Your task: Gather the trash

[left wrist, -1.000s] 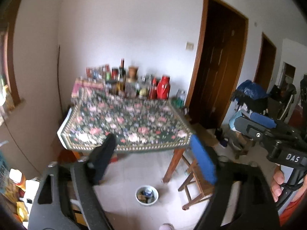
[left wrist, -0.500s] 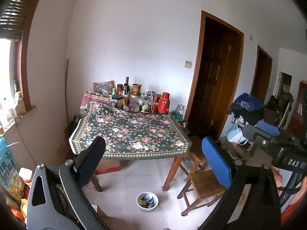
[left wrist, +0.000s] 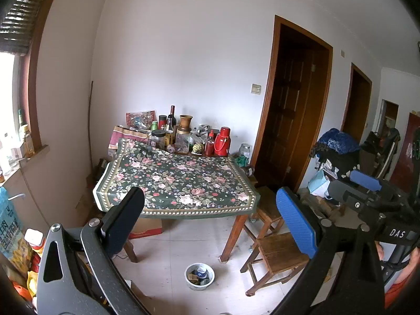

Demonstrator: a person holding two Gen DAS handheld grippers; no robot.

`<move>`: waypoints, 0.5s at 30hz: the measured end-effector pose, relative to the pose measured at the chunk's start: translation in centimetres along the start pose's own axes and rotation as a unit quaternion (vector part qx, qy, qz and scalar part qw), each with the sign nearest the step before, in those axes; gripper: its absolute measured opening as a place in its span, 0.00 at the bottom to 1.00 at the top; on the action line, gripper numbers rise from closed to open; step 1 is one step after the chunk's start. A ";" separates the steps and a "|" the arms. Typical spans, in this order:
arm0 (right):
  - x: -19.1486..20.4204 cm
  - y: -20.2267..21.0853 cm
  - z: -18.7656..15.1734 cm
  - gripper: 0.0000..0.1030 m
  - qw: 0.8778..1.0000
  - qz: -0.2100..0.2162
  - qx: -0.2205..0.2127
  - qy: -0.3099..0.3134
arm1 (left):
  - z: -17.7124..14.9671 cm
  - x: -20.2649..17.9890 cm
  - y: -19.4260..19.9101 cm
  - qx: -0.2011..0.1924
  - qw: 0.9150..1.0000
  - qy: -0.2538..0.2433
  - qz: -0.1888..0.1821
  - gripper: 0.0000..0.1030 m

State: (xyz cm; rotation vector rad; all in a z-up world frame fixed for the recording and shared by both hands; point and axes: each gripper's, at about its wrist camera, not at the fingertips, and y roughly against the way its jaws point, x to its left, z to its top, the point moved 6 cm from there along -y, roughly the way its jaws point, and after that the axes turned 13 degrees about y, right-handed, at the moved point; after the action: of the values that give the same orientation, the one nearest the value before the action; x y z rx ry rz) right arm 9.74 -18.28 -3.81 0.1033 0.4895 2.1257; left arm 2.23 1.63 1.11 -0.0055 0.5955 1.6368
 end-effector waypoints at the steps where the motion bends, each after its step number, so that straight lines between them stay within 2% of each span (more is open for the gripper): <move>1: 0.1 0.0 0.0 1.00 1.000 0.000 0.001 -0.001 | -0.1 0.0 0.0 0.000 1.000 0.000 -0.001 0.98; 15: 0.2 -0.2 0.1 1.00 1.000 -0.002 0.006 0.000 | -0.2 -0.5 -0.1 0.001 1.000 -0.009 -0.003 0.98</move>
State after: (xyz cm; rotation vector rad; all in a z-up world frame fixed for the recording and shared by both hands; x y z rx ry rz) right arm 9.78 -17.97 -3.81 0.1093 0.5024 2.1189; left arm 2.36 1.14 1.05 0.0099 0.5831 1.6284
